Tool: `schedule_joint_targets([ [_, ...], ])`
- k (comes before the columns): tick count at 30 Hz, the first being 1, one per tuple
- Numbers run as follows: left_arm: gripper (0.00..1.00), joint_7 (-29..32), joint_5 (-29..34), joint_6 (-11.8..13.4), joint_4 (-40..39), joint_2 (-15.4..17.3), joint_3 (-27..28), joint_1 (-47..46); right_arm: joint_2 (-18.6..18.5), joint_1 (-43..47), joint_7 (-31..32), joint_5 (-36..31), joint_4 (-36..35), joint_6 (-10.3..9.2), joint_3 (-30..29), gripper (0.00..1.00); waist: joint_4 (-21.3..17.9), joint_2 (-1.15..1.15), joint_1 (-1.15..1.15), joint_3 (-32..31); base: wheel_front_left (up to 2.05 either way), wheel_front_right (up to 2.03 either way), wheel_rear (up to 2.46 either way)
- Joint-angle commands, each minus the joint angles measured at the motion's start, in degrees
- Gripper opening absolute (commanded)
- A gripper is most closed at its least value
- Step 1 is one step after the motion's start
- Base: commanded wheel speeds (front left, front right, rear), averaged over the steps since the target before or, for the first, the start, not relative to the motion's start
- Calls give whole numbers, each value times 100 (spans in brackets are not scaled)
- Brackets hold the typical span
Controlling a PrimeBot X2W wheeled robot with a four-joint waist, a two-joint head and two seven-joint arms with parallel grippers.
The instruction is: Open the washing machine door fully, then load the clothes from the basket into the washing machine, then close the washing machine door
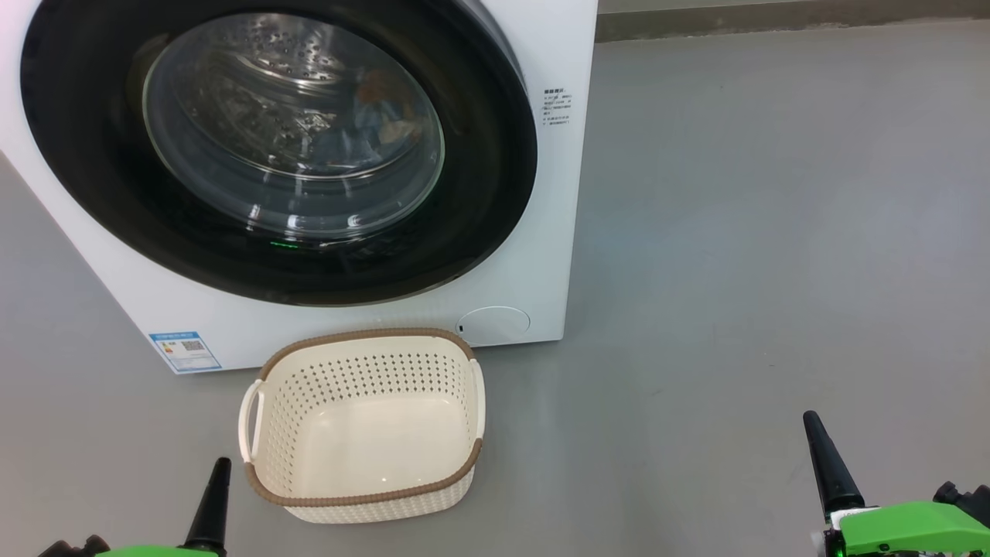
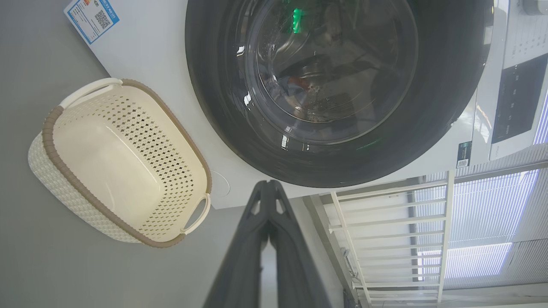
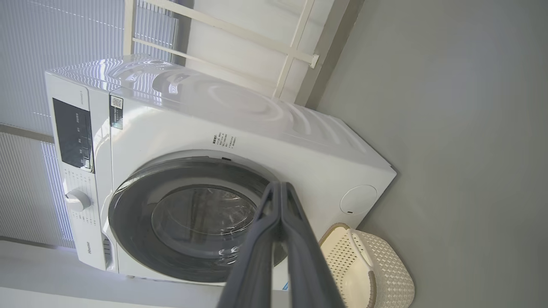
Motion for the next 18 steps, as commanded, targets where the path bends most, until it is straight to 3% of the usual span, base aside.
schedule_joint_targets([
  [1, 0, 43, -149, -13, -102, 105, 173, -289, -73, -287, 39, 131, -126, -25, 99, 0, -1, 0, 0, -1, 0, 0, 0],
  [18, 0, 334, -1208, -15, -15, 110, 250, -457, -78, -394, 334, 1205, -70, -29, 55, 0, -40, 0, 0, -15, 0, 0, 0],
])
